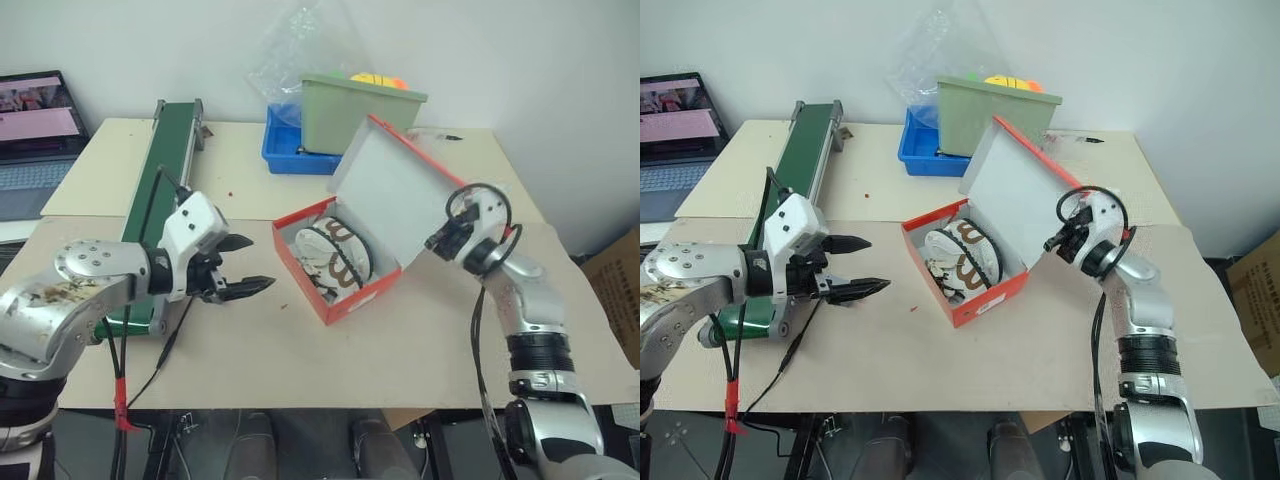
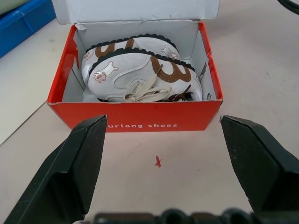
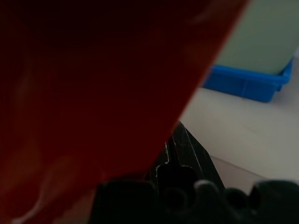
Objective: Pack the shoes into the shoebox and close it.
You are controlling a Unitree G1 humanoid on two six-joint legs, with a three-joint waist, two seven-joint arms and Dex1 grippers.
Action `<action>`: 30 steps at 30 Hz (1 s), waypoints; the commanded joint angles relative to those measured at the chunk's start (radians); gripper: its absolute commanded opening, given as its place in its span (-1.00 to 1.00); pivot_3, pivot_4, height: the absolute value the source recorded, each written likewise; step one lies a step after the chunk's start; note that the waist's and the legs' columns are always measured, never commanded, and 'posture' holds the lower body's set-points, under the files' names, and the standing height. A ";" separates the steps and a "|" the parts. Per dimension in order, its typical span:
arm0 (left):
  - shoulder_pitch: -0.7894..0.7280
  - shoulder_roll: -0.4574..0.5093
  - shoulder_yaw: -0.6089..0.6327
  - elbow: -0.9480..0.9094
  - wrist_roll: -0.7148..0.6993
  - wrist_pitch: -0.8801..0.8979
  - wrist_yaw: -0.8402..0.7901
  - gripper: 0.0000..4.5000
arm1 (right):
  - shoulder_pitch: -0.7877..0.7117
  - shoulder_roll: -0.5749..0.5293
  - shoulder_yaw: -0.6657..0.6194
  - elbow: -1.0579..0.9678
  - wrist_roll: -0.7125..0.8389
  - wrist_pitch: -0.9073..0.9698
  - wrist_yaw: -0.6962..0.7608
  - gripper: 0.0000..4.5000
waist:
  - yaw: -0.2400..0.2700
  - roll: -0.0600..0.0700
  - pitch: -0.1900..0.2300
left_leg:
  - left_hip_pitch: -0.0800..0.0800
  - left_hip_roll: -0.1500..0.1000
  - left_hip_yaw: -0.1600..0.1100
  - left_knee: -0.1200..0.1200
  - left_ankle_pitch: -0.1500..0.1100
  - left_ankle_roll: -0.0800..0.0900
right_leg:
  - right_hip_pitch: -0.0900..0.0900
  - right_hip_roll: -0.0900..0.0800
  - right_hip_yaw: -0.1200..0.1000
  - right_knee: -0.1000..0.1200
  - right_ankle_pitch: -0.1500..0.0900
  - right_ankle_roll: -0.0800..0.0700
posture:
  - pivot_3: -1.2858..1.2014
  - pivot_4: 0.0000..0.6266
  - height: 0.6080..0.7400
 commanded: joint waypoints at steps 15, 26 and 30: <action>0.034 -0.016 0.064 -0.006 0.059 -0.050 0.009 0.84 | -0.015 0.069 0.197 -0.164 0.048 0.252 0.013 -0.98 | -0.003 0.000 0.000 | 0.000 0.000 0.000 0.000 0.000 0.000 | -0.001 0.000 0.000 0.000 0.000 0.000 | 0.03 -0.52 1.00; 0.100 -0.044 0.123 -0.066 0.051 -0.025 0.084 0.84 | -0.049 0.141 0.404 0.023 -0.168 0.130 0.018 -0.98 | -0.004 0.000 0.000 | 0.000 0.000 0.000 0.001 0.000 0.000 | 0.000 0.000 0.000 0.000 0.000 0.000 | 0.03 -0.52 1.00; 0.108 -0.064 0.130 -0.080 0.051 -0.019 0.109 0.84 | -0.047 0.130 0.525 0.144 -0.330 0.044 -0.004 -0.98 | -0.011 -0.003 -0.003 | 0.003 0.000 0.000 0.000 0.000 0.000 | 0.001 0.000 0.000 0.001 0.000 0.000 | 0.03 -0.52 1.00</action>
